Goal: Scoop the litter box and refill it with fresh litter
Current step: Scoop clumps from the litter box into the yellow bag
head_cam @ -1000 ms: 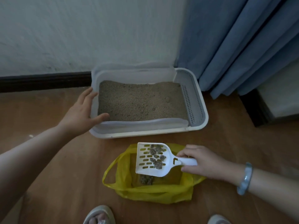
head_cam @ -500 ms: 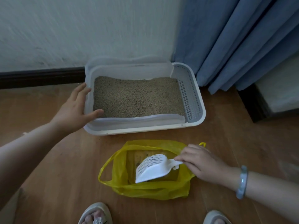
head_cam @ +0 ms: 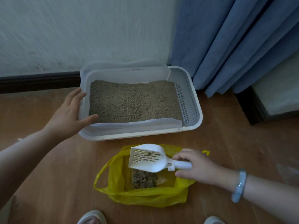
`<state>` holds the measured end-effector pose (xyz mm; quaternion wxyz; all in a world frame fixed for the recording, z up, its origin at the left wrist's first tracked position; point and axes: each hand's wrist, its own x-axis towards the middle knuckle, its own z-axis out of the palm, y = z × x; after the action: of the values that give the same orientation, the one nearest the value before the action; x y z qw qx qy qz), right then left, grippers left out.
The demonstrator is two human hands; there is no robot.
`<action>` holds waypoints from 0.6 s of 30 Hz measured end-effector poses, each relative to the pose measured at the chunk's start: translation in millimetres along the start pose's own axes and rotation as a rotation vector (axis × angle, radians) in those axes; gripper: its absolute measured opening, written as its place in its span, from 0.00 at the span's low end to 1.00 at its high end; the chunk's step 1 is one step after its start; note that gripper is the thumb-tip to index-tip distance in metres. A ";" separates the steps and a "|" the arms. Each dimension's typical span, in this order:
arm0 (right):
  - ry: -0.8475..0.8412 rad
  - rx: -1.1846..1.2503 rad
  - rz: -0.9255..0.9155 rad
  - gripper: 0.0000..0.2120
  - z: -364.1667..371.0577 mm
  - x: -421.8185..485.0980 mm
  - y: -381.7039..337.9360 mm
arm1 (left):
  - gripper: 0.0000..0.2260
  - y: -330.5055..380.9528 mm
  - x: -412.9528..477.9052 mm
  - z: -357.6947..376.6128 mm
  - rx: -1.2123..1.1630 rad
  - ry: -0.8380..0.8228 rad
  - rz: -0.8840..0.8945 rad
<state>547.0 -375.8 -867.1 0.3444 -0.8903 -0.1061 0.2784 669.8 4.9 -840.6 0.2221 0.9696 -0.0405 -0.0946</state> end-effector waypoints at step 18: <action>-0.278 0.313 0.041 0.07 -88.3 78.7 -73.8 | 0.35 14.9 26.0 1.4 0.021 0.138 0.021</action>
<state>662.1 -340.1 -797.1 0.4546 -0.7810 -0.0900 0.4187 694.4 -12.2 -839.5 0.2152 0.9756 -0.0364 -0.0248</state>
